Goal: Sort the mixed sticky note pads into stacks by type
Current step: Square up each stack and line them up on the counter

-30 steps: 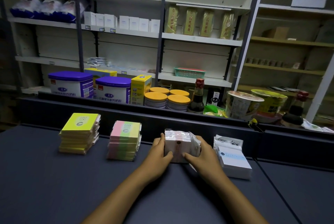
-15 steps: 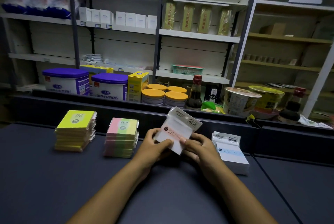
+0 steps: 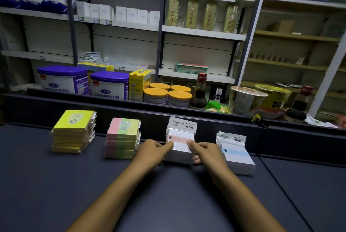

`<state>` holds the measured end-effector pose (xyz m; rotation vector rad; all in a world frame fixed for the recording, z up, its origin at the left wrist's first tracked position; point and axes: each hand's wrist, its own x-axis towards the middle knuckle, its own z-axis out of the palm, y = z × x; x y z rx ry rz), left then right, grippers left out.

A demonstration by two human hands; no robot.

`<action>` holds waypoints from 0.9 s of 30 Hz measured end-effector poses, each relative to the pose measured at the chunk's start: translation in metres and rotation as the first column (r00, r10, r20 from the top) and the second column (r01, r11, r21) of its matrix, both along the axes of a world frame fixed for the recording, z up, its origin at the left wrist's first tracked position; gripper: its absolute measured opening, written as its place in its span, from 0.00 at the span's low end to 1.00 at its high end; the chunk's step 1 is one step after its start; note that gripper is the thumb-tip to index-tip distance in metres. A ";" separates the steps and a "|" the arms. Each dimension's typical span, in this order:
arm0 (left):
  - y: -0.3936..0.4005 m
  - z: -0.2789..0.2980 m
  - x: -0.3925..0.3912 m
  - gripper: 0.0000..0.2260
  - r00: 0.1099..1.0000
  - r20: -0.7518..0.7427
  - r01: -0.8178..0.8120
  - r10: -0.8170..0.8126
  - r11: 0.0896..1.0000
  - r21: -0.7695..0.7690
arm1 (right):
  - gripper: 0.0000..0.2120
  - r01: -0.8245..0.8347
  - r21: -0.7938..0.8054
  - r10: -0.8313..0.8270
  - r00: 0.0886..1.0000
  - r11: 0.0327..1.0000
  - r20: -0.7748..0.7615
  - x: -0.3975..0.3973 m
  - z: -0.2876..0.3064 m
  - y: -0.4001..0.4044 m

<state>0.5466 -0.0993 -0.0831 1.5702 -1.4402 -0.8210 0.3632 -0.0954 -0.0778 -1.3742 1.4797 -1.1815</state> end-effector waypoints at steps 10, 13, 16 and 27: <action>0.007 0.001 -0.003 0.26 0.969 0.244 -0.019 0.035 0.998 -0.066 | 0.22 0.100 -0.088 -0.123 0.940 0.991 -0.320 0.003 -0.002 0.000; 0.009 0.002 -0.004 0.28 0.972 0.232 -0.023 0.039 0.997 -0.072 | 0.21 0.086 -0.092 -0.110 0.943 0.992 -0.313 0.002 -0.001 0.000; 0.020 0.005 -0.006 0.30 0.976 0.206 -0.054 0.071 0.995 -0.086 | 0.19 0.085 -0.143 -0.132 0.921 0.986 -0.366 0.001 0.006 0.004; 0.089 0.033 0.075 0.02 0.933 0.113 -0.221 0.341 0.793 -0.567 | 0.14 -0.185 -0.512 -0.050 0.910 0.839 -0.411 0.052 0.032 0.042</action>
